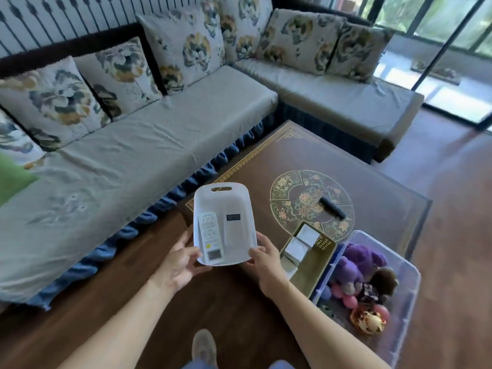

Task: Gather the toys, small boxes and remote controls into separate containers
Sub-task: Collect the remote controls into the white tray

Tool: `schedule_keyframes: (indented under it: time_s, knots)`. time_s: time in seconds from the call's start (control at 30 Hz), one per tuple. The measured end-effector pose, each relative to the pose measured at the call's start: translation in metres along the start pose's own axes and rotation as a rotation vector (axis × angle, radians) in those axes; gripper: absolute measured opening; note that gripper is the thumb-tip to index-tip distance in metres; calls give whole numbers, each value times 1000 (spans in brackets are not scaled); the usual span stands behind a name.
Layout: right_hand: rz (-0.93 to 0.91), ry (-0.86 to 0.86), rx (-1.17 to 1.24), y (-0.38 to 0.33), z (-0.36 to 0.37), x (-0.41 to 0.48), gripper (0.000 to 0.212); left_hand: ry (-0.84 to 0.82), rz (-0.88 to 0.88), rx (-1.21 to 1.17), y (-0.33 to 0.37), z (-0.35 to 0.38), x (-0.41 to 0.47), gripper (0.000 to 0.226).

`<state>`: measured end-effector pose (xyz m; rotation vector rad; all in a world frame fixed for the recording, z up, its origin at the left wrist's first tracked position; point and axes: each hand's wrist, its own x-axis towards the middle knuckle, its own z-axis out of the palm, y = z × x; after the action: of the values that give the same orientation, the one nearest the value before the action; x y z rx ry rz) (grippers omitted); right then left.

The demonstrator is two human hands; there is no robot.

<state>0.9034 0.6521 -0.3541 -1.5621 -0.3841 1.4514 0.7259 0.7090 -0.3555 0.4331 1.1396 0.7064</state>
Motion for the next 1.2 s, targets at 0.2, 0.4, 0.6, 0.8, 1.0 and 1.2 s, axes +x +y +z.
schedule_keyframes:
  time_s: [0.2,0.4,0.6,0.8,1.0,1.2]
  knots:
    - [1,169,79,-4,10,11,52,-122,-89,123,22,1,43,81]
    - [-20,300,132,-18,-21,39,52,-250,-141,213,26,49,88,81]
    - [-2,361,153,-34,-69,99,48,-318,-206,203,25,104,152,82]
    - [32,315,134,-49,-134,193,47,-269,-269,226,11,170,249,83]
    - [53,250,5,-66,-218,291,36,-258,-270,258,-12,232,349,82]
    - [72,403,-369,-39,-311,402,36,-176,-287,297,-53,243,431,86]
